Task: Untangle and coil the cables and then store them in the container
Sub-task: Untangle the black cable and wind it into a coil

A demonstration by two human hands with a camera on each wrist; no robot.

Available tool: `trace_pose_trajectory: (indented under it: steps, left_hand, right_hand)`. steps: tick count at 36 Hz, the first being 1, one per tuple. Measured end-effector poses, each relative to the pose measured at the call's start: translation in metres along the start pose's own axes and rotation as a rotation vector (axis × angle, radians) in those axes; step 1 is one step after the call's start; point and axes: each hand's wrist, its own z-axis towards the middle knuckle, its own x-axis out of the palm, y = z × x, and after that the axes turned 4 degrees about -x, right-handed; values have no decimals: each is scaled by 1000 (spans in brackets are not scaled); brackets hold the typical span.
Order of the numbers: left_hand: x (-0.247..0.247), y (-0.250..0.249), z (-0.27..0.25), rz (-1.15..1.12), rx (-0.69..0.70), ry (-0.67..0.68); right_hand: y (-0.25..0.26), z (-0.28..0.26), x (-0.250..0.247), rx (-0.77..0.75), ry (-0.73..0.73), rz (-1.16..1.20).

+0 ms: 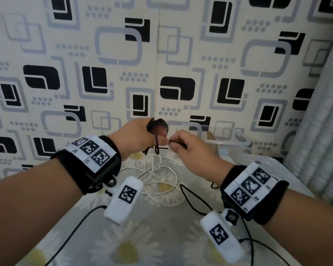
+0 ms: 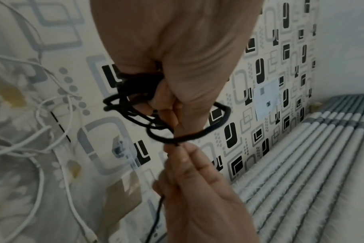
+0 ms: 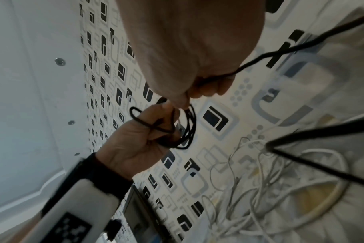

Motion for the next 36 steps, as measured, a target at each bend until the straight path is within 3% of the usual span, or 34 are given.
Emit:
trace_pose_trajectory:
  steps: [8, 12, 16, 24, 27, 36]
  left_hand:
    - [-15, 12, -6, 73, -88, -4]
    - [-12, 6, -15, 122, -110, 181]
    - [-3, -4, -24, -40, -142, 402]
    - [-4, -14, -25, -582, -214, 463]
    - [-2, -17, -22, -730, -231, 380]
    - [9, -21, -13, -1008, -272, 133]
  right_hand:
    - [-15, 8, -38, -24, -294, 218]
    - [-25, 16, -48, 15, -362, 246]
    - [-39, 20, -44, 92, -380, 240]
    - [-49, 14, -24, 152, -203, 94]
    - [-46, 8, -18, 153, -92, 43]
    - [-39, 0, 0, 123, 167, 202]
